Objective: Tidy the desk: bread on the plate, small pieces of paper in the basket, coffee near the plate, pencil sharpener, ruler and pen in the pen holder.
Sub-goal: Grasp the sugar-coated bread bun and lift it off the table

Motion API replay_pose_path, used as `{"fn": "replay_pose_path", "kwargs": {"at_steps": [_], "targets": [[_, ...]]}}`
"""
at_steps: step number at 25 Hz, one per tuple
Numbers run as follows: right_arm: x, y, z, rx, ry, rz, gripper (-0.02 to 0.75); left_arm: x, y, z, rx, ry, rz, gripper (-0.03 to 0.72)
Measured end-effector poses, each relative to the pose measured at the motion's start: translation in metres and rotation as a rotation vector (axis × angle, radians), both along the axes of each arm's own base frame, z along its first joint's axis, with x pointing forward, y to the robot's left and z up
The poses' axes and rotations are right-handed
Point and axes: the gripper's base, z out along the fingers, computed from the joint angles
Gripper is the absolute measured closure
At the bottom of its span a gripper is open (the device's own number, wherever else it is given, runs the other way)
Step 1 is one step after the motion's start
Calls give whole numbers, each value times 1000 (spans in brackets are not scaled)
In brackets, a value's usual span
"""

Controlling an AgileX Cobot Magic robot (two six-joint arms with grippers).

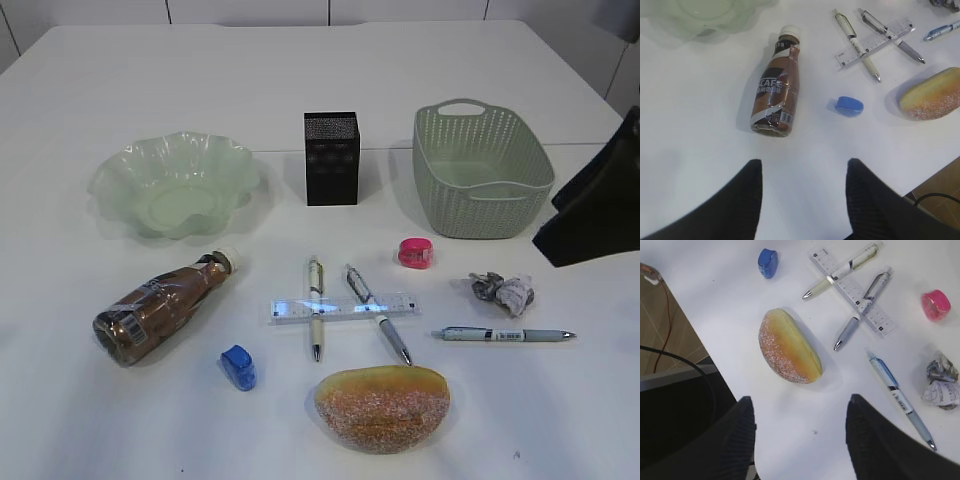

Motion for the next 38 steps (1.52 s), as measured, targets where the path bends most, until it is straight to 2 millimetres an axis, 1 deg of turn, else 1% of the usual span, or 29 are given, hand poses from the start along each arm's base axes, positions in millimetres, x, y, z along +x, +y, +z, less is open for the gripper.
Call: {"fn": "replay_pose_path", "kwargs": {"at_steps": [6,20,23,26,29,31,32,33,34,35,38], "targets": [[-4,10,0,-18,-28,104,279,0,-1,0,-8,3,0,307],[-4,11,0,-20,-30,110,279,0,-1,0,-7,1,-5,307],[-3,11,0,-20,-34,108,279,-1,-4,0,-10,-8,-68,307],[1,10,1,-22,-76,75,279,-4,-14,2,-32,-40,-198,307],[10,7,2,-26,-121,-46,279,-2,-27,-3,-22,-45,-310,307],[16,3,3,-20,-131,-179,279,1,-36,-9,-10,-26,-365,307],[16,3,3,-20,-131,-179,279,4,-40,-13,-4,-14,-394,307],[22,-2,4,-14,-145,-323,279,5,-44,-16,2,-6,-423,307],[22,-2,4,-14,-145,-323,279,7,-48,-20,7,5,-446,307],[27,-8,4,-20,-145,-448,279,8,-53,-23,12,9,-475,307],[32,-14,0,-57,-131,-549,279,9,-68,-29,23,-10,-559,307]]}}
